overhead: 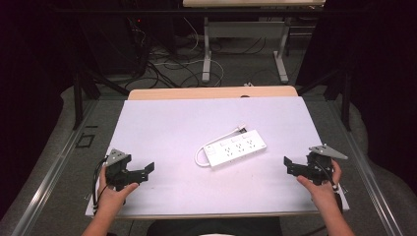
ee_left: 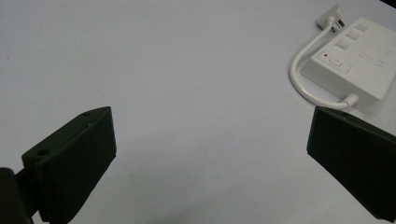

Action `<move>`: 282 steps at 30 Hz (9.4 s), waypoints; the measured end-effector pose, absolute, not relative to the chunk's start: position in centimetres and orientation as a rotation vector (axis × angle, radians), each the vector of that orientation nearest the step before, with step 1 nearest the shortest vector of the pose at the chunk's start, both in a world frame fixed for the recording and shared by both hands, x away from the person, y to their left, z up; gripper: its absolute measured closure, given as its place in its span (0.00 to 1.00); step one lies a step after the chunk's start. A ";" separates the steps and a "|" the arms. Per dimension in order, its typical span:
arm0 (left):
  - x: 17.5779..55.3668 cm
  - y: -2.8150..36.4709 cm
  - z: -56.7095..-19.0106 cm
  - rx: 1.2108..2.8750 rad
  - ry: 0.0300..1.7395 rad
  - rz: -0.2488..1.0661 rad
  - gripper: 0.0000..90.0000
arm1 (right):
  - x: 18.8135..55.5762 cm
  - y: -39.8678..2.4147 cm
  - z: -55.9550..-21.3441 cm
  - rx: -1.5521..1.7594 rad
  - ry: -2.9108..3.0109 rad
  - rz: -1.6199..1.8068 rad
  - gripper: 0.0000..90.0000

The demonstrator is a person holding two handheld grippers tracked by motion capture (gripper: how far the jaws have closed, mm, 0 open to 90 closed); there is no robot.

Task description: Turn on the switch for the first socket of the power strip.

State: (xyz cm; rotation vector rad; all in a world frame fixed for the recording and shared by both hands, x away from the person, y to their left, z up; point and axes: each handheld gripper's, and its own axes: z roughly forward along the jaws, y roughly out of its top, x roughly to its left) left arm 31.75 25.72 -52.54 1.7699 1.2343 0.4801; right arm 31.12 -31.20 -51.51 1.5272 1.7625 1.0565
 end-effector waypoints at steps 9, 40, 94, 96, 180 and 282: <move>31.1 25.5 -52.5 1.764 1.224 0.485 0.01 | 31.2 -30.5 -51.2 1.501 1.755 1.098 0.00; 30.8 25.2 -52.3 1.776 1.212 0.500 0.02 | 31.4 -27.5 -50.7 1.413 1.884 1.136 0.07; 30.8 25.2 -52.4 1.776 1.223 0.504 0.04 | 35.7 -21.4 -47.0 1.291 2.307 0.970 0.21; 30.8 25.1 -52.4 1.776 1.223 0.503 0.04 | 35.9 -21.2 -46.8 1.290 2.311 0.965 0.21; 30.9 25.2 -52.6 1.791 1.233 0.506 0.06 | 43.5 -12.4 -47.8 1.306 2.392 0.898 0.48; 31.0 25.2 -52.8 1.794 1.247 0.513 0.08 | 45.4 -9.7 -51.9 1.391 2.481 0.841 0.95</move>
